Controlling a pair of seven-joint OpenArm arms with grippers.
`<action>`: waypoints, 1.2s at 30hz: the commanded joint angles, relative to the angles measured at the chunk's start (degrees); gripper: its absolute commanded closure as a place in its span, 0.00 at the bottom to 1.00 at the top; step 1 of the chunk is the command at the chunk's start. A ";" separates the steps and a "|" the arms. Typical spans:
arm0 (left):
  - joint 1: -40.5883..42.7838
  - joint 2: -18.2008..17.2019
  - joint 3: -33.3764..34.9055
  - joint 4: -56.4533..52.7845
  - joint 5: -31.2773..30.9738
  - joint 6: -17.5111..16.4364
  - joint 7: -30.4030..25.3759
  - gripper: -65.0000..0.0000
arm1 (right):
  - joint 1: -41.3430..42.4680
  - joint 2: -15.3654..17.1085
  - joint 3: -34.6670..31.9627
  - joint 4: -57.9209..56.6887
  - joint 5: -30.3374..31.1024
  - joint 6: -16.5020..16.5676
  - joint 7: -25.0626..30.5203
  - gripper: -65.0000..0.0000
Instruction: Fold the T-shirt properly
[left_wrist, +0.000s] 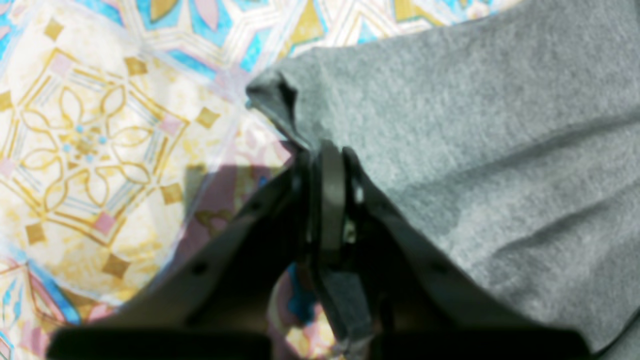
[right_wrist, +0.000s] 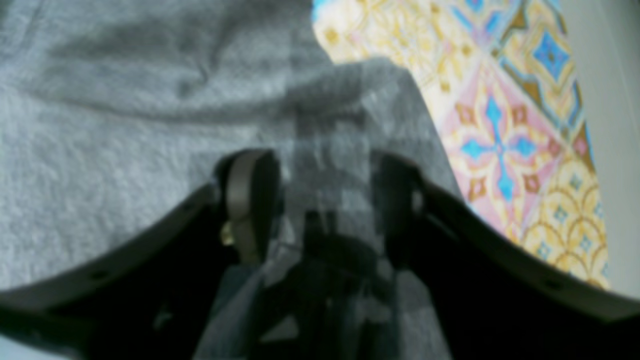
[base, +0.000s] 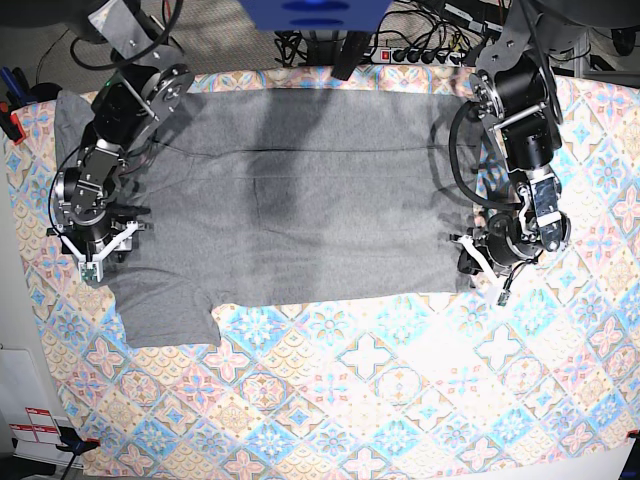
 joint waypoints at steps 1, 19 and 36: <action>-0.72 -0.53 -0.07 0.81 -0.28 -0.10 -0.18 0.95 | 2.17 0.98 -0.21 1.74 0.76 -0.27 1.27 0.41; -0.37 -0.79 -0.15 0.81 -0.28 -0.10 -0.18 0.95 | 14.74 6.96 -0.03 -19.01 0.94 -0.45 1.35 0.28; -0.37 -0.88 -0.24 0.81 -0.28 -0.10 -0.18 0.95 | 15.27 10.12 -0.03 -26.74 0.85 -7.13 2.94 0.28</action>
